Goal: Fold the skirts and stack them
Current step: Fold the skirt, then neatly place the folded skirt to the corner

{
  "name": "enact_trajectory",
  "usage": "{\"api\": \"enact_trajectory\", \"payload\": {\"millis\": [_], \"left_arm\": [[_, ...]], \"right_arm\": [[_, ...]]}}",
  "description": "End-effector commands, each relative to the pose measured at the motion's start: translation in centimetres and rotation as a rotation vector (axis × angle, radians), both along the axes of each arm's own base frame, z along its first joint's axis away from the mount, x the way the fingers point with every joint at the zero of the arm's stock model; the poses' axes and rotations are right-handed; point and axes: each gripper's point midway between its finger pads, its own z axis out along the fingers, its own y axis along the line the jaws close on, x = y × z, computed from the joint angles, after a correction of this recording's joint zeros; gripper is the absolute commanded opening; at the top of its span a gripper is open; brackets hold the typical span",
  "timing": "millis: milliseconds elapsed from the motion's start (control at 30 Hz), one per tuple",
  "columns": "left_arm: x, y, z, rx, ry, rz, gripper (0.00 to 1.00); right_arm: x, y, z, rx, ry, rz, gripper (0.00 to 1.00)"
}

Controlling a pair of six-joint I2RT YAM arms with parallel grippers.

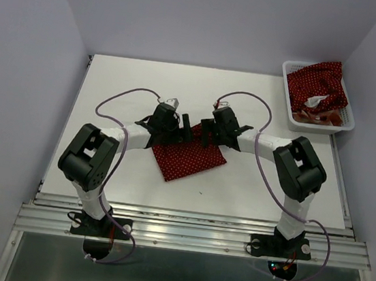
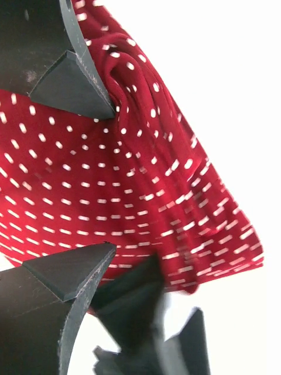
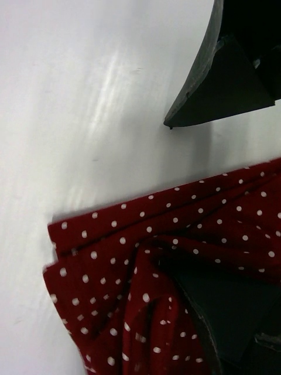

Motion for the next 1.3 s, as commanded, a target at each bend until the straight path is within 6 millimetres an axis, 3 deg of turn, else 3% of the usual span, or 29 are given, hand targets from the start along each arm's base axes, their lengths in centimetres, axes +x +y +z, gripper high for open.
{"api": "enact_trajectory", "payload": {"millis": [0,100,167,300,433,533,800,867,967,1033,1267], "left_arm": [[1.8,-0.9,0.5,0.049,-0.055,-0.130,0.99],[3.0,-2.3,2.0,0.031,-0.111,-0.210,0.99],[3.5,-2.8,2.7,0.025,-0.130,-0.225,0.99],[3.7,-2.9,4.3,0.018,-0.154,-0.233,0.99],[3.1,-2.2,5.3,0.021,-0.167,-0.206,0.99],[3.0,-1.4,6.5,0.030,-0.189,-0.173,0.99],[3.8,1.4,12.0,0.084,-0.300,-0.101,0.99],[3.5,2.7,12.6,0.109,-0.307,-0.095,0.99],[2.1,3.6,11.5,0.146,-0.295,-0.174,0.99],[0.7,3.9,9.6,0.172,-0.269,-0.255,0.99],[1.0,7.4,6.1,0.268,-0.183,-0.146,0.99]], "right_arm": [[-4.5,-0.1,-1.8,-0.037,0.014,-0.067,1.00],[-7.6,0.4,-2.0,-0.046,0.024,-0.114,1.00],[-8.5,0.7,-1.8,-0.022,0.033,-0.153,1.00],[-7.8,0.4,0.3,0.009,-0.011,-0.213,1.00],[-5.2,0.1,4.8,-0.022,-0.135,-0.248,1.00],[-4.2,0.1,7.0,-0.029,-0.193,-0.251,1.00],[-4.6,0.4,10.9,0.029,-0.240,-0.195,1.00],[-4.7,0.1,12.1,0.061,-0.250,-0.190,1.00],[-5.4,-0.4,13.6,0.099,-0.259,-0.182,1.00],[-6.3,-0.5,14.2,0.128,-0.258,-0.158,1.00],[-8.2,-1.0,14.9,0.157,-0.245,-0.099,1.00]]}}
